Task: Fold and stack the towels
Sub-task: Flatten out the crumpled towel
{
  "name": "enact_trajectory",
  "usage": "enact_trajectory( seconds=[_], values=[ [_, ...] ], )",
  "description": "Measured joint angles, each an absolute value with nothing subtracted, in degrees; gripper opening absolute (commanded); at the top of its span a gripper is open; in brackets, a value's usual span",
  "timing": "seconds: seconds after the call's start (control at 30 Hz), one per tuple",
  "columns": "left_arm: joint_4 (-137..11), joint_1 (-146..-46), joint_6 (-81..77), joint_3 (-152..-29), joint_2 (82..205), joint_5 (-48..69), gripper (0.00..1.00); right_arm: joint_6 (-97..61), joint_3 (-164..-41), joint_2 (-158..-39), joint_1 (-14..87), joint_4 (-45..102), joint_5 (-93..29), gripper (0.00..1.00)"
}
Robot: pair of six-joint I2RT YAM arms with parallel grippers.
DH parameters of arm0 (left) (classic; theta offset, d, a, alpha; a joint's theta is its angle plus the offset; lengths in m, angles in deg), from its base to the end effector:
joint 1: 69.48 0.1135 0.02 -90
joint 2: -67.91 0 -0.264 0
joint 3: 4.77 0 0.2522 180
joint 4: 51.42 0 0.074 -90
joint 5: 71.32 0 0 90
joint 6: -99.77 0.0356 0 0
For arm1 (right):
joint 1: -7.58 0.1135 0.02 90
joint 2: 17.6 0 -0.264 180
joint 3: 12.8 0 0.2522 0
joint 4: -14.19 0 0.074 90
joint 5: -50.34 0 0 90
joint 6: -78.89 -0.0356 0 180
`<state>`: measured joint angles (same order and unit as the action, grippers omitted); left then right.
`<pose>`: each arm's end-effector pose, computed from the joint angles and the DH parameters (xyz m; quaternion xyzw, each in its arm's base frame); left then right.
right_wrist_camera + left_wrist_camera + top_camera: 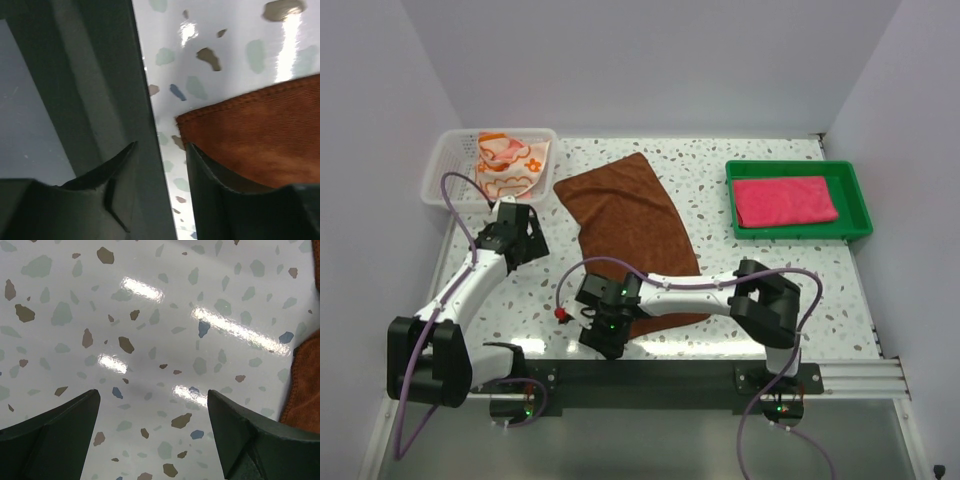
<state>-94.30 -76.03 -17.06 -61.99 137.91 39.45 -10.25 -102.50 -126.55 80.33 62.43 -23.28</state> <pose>0.2361 -0.0144 0.2172 -0.2178 0.9157 0.0816 0.3276 0.1047 0.3709 0.1801 -0.6038 0.7606 0.2265 0.0744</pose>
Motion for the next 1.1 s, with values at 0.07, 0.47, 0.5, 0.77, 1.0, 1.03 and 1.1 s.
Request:
enact_trajectory(
  seconds=[0.07, 0.47, 0.5, 0.77, 1.0, 1.03, 1.1],
  values=[
    [-93.95, -76.03, -17.0, -61.73, 137.73, 38.32, 0.94, -10.11, -102.33, -126.97, 80.33, 62.93, -21.73, 0.54],
    [-96.14, -93.49, -23.66, -61.8, 132.68, 31.04, 0.86, -20.5, -90.28, -106.79, 66.15, 64.51, -36.72, 0.38],
    [-96.16, -95.07, -24.32, -61.8, 133.08, 30.47, 0.86, -21.83, -88.07, -105.02, 63.42, 64.66, -38.58, 0.36],
    [-96.07, -100.58, -27.64, -64.0, 139.7, 29.79, 0.86, -29.26, -75.57, -101.92, 53.87, 65.03, -45.2, 0.27],
    [-95.98, -101.08, -28.69, -65.1, 141.69, 29.99, 0.86, -34.31, -71.92, -103.25, 52.6, 65.05, -45.84, 0.27],
    [-96.07, -101.08, -28.71, -65.12, 141.71, 30.12, 0.86, -35.16, -71.81, -103.16, 52.53, 65.12, -45.9, 0.28],
    [-96.16, -101.12, -28.73, -65.23, 141.73, 30.71, 0.86, -36.95, -71.22, -102.49, 52.49, 65.21, -46.03, 0.29]
  ],
)
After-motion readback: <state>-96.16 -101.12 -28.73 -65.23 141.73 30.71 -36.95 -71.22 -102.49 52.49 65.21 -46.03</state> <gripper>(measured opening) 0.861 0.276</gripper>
